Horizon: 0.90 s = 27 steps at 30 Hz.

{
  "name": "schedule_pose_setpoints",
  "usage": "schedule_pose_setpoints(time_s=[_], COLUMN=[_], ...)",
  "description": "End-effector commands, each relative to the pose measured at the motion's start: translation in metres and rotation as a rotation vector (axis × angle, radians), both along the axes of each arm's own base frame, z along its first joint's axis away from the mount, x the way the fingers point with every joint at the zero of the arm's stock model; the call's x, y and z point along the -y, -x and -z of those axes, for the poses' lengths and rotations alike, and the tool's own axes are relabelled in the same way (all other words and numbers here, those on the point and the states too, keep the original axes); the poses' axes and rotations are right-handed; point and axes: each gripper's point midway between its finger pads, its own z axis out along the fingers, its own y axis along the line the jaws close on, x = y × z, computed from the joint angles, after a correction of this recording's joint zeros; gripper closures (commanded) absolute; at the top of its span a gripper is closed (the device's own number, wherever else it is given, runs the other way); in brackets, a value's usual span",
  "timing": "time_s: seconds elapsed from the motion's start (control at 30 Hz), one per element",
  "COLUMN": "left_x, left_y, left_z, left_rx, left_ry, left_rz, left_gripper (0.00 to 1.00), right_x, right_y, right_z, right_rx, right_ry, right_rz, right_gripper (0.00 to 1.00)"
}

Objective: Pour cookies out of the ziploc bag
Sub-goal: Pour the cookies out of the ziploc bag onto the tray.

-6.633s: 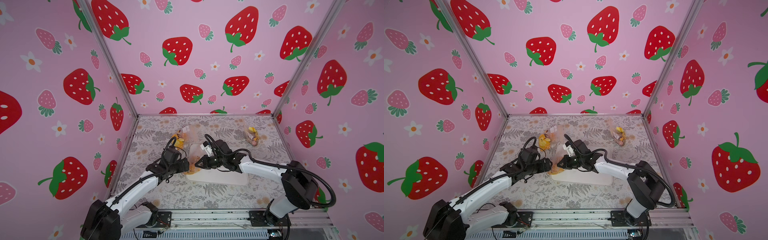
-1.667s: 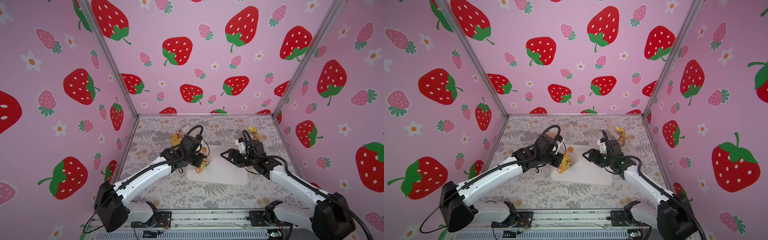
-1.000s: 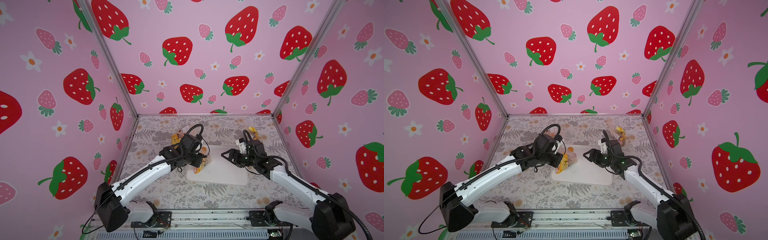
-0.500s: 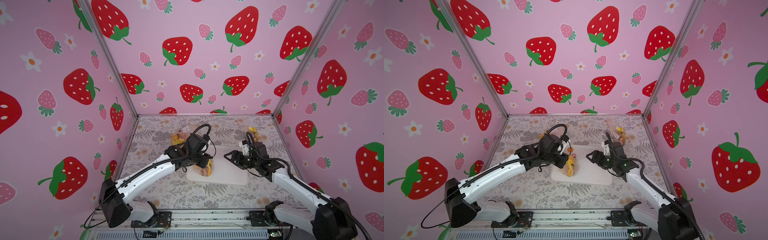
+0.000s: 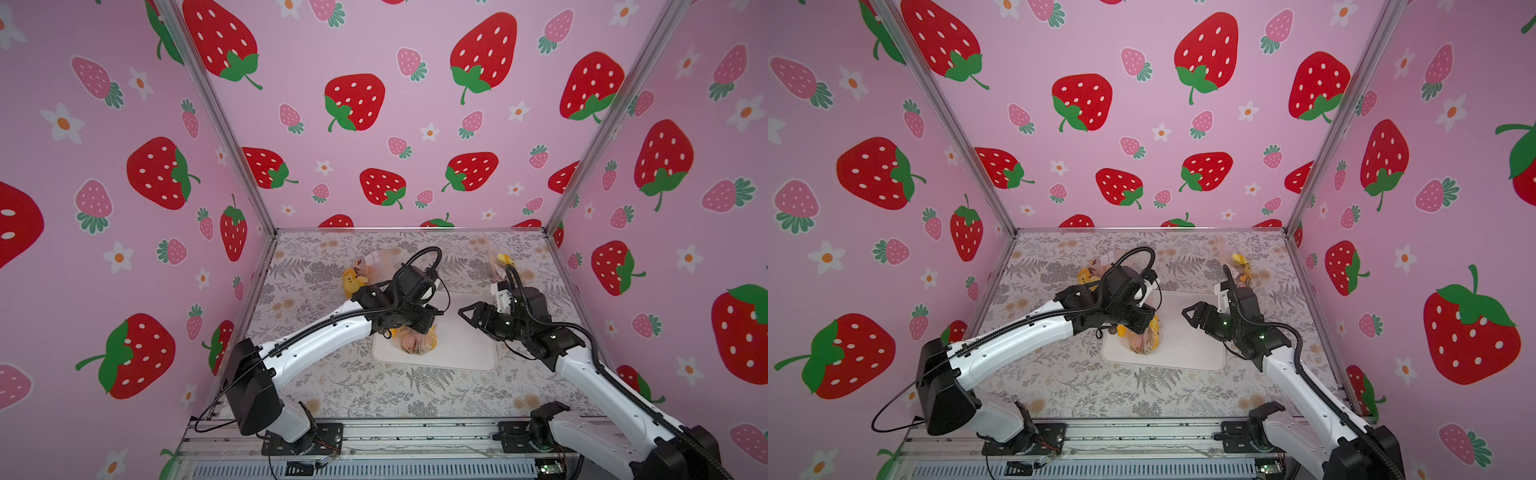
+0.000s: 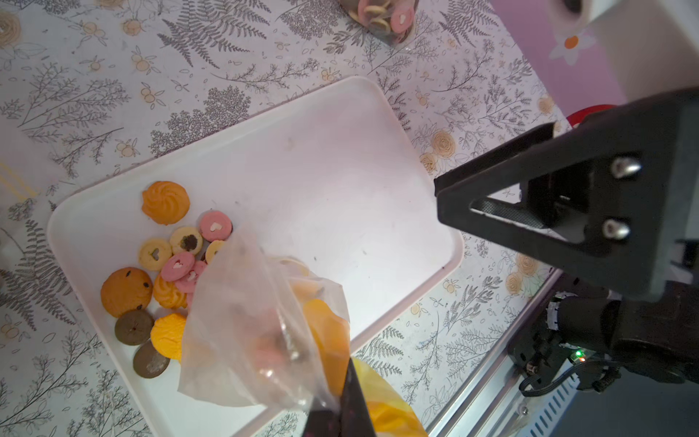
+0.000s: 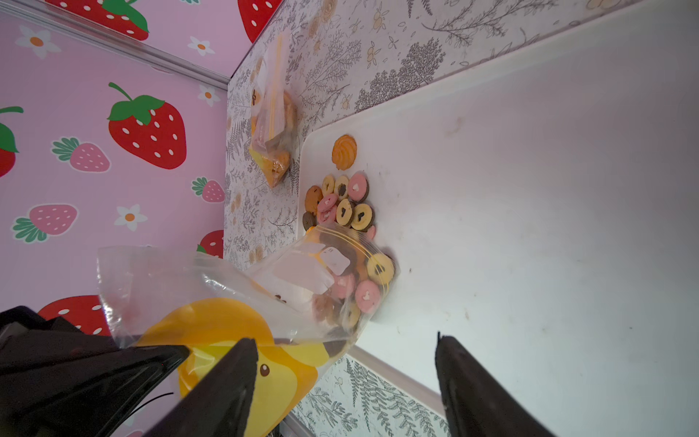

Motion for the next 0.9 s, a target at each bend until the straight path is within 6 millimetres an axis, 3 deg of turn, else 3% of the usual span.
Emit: schedule_pose_setpoints(time_s=[0.0,0.27,0.53,0.87], left_x=[0.019,0.042,0.072,0.082], left_y=[-0.010,-0.030,-0.047,-0.066], left_z=[-0.018,-0.015,-0.030,-0.049], left_rx=[0.035,0.064,0.080,0.124], left_ry=[0.060,0.083,0.147,0.196], left_rz=[0.010,0.005,0.023,0.013], left_gripper=[1.00,1.00,1.00,1.00], right_x=[0.014,0.035,0.053,0.062], right_y=[0.005,0.017,0.031,0.038], right_z=[0.008,0.007,0.011,0.009], right_rx=[-0.017,-0.013,-0.018,-0.017], right_ry=[0.058,0.106,0.134,0.138], right_rz=[0.039,0.089,0.146,0.172], right_gripper=[0.23,0.22,0.22,0.22])
